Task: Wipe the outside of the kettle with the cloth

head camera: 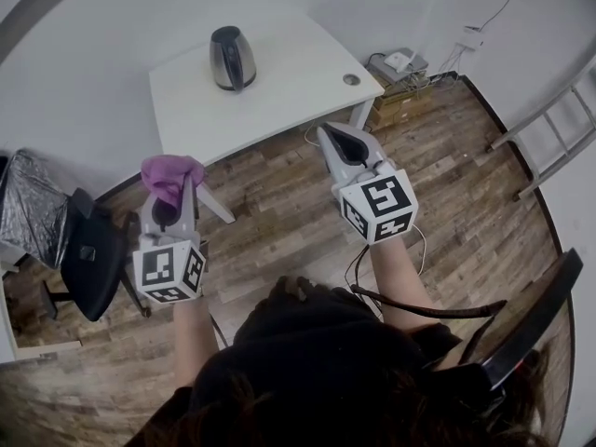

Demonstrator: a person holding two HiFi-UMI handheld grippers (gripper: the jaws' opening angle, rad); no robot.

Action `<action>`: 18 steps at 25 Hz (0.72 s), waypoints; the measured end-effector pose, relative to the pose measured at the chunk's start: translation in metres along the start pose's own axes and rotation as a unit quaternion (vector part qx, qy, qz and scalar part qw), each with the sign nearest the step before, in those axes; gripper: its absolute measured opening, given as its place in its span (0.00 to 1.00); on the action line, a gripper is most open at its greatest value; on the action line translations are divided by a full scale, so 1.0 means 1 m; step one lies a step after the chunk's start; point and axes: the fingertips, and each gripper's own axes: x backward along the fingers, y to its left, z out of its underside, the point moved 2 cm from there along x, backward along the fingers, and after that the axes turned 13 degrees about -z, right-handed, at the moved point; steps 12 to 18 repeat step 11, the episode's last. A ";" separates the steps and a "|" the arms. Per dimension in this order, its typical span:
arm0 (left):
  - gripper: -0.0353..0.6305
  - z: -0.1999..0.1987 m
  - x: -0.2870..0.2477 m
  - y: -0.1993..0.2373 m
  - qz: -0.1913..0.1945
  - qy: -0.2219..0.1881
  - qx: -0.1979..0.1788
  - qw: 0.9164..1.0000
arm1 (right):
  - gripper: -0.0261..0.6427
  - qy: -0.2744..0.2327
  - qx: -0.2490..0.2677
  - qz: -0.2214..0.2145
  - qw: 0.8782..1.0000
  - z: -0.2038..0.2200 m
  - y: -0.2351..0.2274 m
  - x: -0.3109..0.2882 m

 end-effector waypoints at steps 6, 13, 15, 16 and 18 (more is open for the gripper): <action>0.17 0.001 -0.004 -0.004 0.004 0.002 -0.005 1.000 | 0.04 0.001 -0.006 -0.001 1.000 0.004 -0.003 -0.002; 0.17 0.001 -0.006 -0.004 0.011 0.001 -0.005 1.000 | 0.04 0.001 -0.006 0.007 1.000 0.005 -0.003 0.000; 0.17 0.001 -0.006 -0.004 0.011 0.001 -0.005 1.000 | 0.04 0.001 -0.006 0.007 1.000 0.005 -0.003 0.000; 0.17 0.001 -0.006 -0.004 0.011 0.001 -0.005 1.000 | 0.04 0.001 -0.006 0.007 1.000 0.005 -0.003 0.000; 0.17 0.001 -0.006 -0.004 0.011 0.001 -0.005 1.000 | 0.04 0.001 -0.006 0.007 1.000 0.005 -0.003 0.000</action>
